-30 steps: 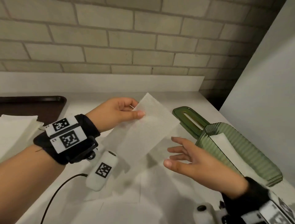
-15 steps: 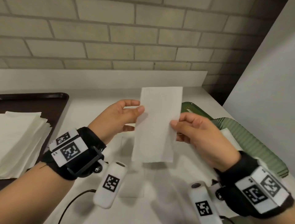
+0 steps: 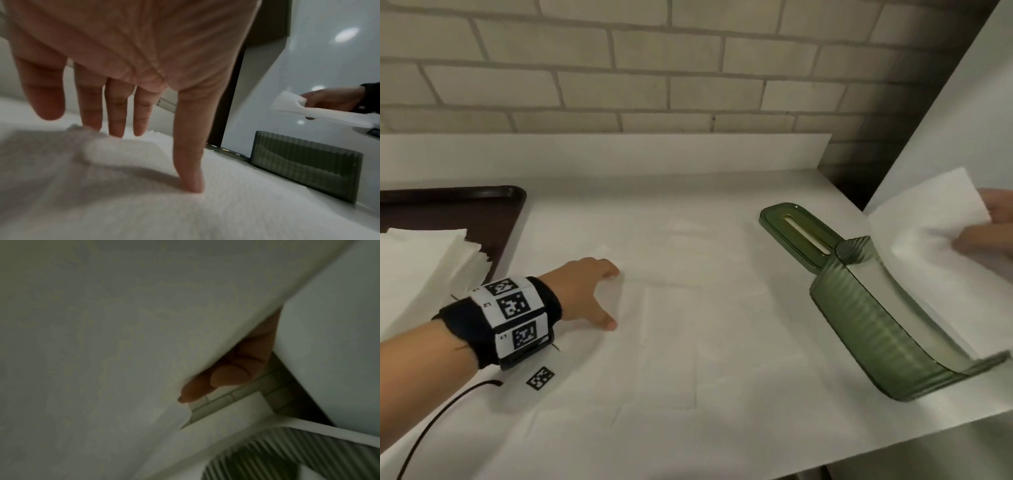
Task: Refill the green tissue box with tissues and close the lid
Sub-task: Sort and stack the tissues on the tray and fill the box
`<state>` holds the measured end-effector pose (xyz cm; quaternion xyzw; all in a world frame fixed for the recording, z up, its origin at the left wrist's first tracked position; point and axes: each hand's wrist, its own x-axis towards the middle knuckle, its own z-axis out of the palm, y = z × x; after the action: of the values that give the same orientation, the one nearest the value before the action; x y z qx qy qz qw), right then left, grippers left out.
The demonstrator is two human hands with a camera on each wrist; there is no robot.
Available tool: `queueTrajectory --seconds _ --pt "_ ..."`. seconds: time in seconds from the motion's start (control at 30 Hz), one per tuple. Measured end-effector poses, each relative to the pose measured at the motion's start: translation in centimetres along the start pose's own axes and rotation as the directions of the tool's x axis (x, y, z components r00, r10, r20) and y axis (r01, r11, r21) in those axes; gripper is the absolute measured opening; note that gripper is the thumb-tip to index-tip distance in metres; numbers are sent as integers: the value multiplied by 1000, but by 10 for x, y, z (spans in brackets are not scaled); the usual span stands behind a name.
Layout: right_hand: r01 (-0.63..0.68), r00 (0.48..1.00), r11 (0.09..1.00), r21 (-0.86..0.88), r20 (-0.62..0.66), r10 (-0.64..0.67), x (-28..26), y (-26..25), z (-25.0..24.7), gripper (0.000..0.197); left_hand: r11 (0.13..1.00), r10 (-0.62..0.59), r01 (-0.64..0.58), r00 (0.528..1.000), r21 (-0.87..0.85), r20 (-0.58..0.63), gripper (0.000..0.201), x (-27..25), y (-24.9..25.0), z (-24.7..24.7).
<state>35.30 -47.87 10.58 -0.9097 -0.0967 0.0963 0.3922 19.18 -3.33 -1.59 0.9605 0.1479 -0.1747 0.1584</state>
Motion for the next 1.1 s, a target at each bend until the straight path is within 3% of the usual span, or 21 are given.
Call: queueTrajectory --seconds 0.13,0.2,0.43,0.6,0.77,0.87,0.93,1.03,1.1 --pt "-243 969 963 113 79 235 9 28 -3 29 996 -54 53 998 75 15 89 10 1 -2" --pt "-314 947 934 171 131 295 8 32 0 36 997 -56 56 998 54 10 81 13 -1 -3" --pt "-338 925 934 113 226 307 14 41 4 50 1000 1 0 979 6 -205 19 8 -1 -8" --pt "-279 940 947 157 244 237 12 36 11 38 995 -5 -23 956 -92 -293 3 -4 6 -17" --pt "-285 926 939 192 306 219 15 42 16 45 977 4 -68 954 -202 -301 2 -12 20 -19" --pt "-302 893 950 77 373 254 15 49 18 50 944 3 -96 959 -315 -283 13 -17 33 -18" --pt "-274 883 962 13 400 246 13 51 19 53 918 -10 -100 962 -384 -274 3 -19 41 -18" --pt "-191 860 975 -110 460 220 11 53 22 60 874 43 -175 957 -453 -286 66 -20 47 -18" --pt "-64 859 960 -273 475 192 9 53 23 66 845 70 -215 952 -489 -297 81 -22 53 -20"
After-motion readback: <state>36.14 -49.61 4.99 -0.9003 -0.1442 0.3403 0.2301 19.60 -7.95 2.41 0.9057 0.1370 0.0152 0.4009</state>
